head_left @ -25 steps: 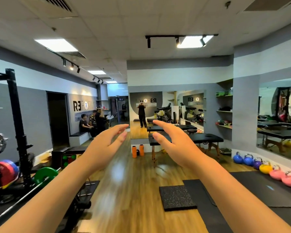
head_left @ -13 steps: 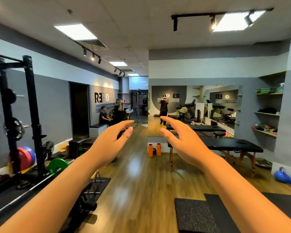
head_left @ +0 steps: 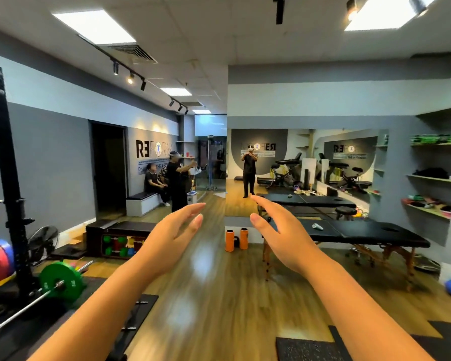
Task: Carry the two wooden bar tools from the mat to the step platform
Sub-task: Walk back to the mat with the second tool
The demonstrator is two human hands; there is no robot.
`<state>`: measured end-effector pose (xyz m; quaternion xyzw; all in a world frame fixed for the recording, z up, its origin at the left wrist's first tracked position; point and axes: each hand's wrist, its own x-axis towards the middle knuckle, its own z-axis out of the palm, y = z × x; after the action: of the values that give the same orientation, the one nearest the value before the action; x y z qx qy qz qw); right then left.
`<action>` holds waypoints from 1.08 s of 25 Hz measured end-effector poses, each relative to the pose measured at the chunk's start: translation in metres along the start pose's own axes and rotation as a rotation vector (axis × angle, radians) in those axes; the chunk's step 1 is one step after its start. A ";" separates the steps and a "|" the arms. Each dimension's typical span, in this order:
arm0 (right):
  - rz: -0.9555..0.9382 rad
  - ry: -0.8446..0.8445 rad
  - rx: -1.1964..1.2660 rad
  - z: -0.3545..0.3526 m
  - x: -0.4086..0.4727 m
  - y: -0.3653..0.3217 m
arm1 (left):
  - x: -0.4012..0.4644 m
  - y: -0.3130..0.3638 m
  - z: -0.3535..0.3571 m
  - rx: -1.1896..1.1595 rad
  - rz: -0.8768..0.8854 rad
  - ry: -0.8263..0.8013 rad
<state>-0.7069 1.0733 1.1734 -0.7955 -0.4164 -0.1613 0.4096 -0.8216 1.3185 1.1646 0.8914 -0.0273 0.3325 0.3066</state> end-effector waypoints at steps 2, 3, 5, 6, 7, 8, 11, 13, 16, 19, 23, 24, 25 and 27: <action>0.016 0.023 -0.030 0.013 0.048 0.030 | 0.053 -0.036 0.015 -0.033 0.004 -0.015; 0.018 0.038 -0.031 0.017 0.068 0.043 | 0.077 -0.049 0.022 -0.047 0.005 -0.018; 0.032 0.058 -0.024 0.024 0.109 0.071 | 0.124 -0.073 0.035 -0.064 0.014 -0.033; 0.037 0.065 -0.021 0.031 0.128 0.089 | 0.148 -0.088 0.045 -0.056 0.036 -0.038; 0.032 0.070 -0.019 0.038 0.146 0.108 | 0.170 -0.103 0.055 -0.041 0.069 -0.047; 0.033 0.068 -0.012 0.045 0.162 0.126 | 0.189 -0.118 0.067 -0.026 0.095 -0.059; 0.016 0.035 -0.024 0.066 0.212 0.184 | 0.241 -0.161 0.103 0.009 0.119 -0.093; -0.004 0.005 -0.018 0.079 0.257 0.231 | 0.285 -0.191 0.132 0.005 0.117 -0.074; -0.019 0.019 -0.010 0.076 0.313 0.266 | 0.334 -0.208 0.143 -0.028 0.095 -0.040; -0.067 -0.020 -0.009 0.085 0.407 0.322 | 0.419 -0.243 0.166 -0.002 0.067 0.044; -0.106 -0.046 0.079 0.115 0.491 0.376 | 0.488 -0.294 0.186 0.052 0.022 0.071; -0.114 -0.057 0.091 0.127 0.512 0.390 | 0.504 -0.311 0.191 0.058 0.011 0.084; -0.121 -0.066 0.099 0.140 0.531 0.403 | 0.520 -0.328 0.195 0.060 0.001 0.094; -0.136 -0.082 0.113 0.168 0.568 0.428 | 0.552 -0.366 0.203 0.082 -0.014 0.108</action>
<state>-0.0393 1.3710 1.1885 -0.7471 -0.4943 -0.1323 0.4243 -0.1836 1.5860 1.1876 0.8841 0.0093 0.3788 0.2734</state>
